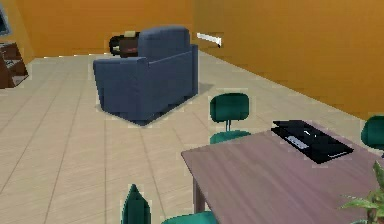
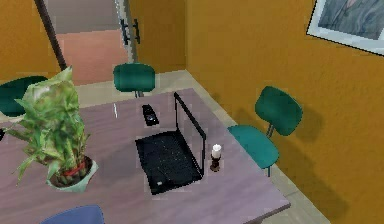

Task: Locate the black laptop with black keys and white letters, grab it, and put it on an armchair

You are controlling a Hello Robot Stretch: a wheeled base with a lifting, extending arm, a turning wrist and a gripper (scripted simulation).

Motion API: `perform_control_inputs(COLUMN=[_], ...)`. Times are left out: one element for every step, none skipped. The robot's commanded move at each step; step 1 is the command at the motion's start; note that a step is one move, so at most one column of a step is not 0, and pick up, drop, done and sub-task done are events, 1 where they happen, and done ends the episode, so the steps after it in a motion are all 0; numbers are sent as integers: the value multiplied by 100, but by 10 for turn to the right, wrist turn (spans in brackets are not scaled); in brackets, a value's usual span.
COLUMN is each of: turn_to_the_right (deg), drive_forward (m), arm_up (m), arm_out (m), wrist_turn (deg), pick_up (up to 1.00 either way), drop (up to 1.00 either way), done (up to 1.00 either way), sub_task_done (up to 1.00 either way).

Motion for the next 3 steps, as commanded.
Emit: perform_control_inputs(turn_to_the_right=[0,0,0], drive_forward=[0,0,0], arm_up=[50,34,0], arm_out=[0,0,20], wrist_turn=[0,0,0], pick_up=[0,0,0], drop=[0,0,0], done=[0,0,0], sub_task_done=[0,0,0])
